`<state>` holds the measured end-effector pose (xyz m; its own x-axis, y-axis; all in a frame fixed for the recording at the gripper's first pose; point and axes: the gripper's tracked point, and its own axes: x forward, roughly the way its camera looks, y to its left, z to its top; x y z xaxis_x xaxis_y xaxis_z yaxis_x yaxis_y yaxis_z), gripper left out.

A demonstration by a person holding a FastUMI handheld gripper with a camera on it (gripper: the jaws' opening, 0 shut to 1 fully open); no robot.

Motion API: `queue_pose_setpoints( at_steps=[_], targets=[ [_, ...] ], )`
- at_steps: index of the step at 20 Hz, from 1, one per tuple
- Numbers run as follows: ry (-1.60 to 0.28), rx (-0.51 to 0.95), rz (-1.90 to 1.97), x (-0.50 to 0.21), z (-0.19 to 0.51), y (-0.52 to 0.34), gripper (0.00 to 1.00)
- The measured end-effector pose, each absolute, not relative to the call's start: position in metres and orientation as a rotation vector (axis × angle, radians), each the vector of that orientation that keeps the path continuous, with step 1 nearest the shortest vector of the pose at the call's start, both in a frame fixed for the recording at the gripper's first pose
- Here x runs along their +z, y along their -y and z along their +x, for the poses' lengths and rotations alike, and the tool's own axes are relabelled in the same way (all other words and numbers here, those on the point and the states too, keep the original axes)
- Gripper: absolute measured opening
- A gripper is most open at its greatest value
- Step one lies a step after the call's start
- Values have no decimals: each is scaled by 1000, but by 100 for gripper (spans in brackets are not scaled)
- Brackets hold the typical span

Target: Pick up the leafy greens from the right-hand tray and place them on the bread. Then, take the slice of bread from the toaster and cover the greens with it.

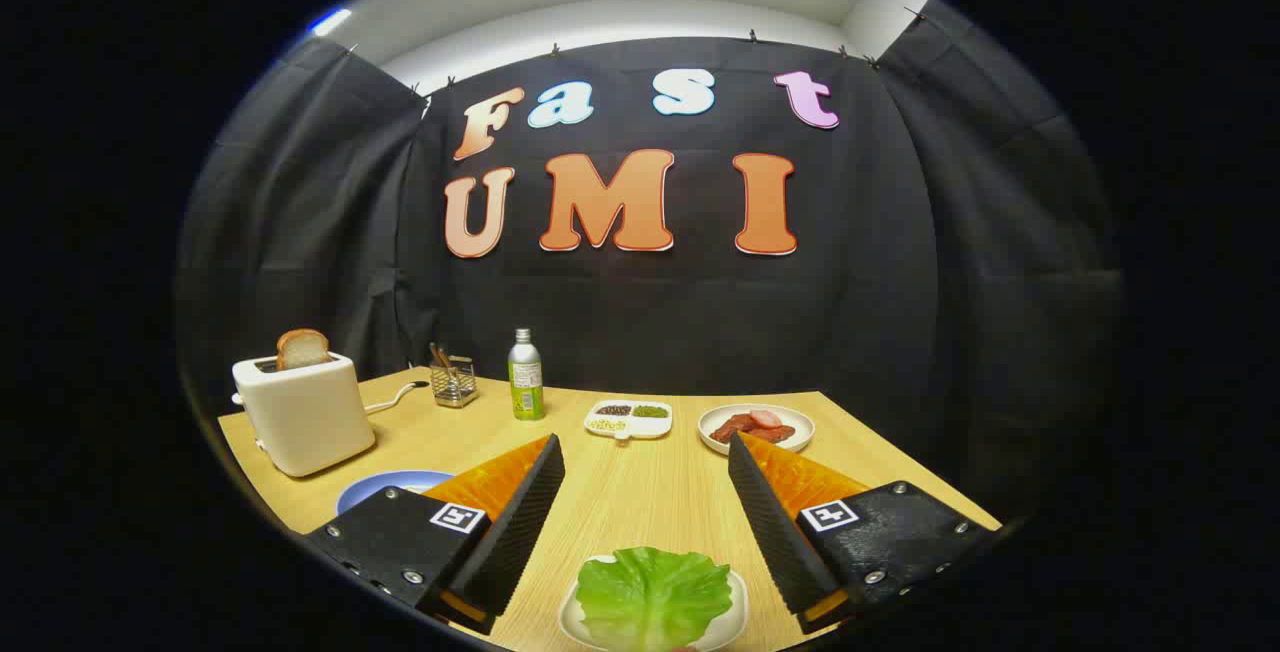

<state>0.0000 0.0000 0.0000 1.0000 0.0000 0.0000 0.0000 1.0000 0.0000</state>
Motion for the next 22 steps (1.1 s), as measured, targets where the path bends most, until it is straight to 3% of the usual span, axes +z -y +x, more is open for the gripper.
queue_pose_setpoints(
  at_steps=[17,22],
  targets=[
    [-38,19,37,-14,-4,-10,99],
    [-98,-81,89,-28,-6,6,99]
  ],
)
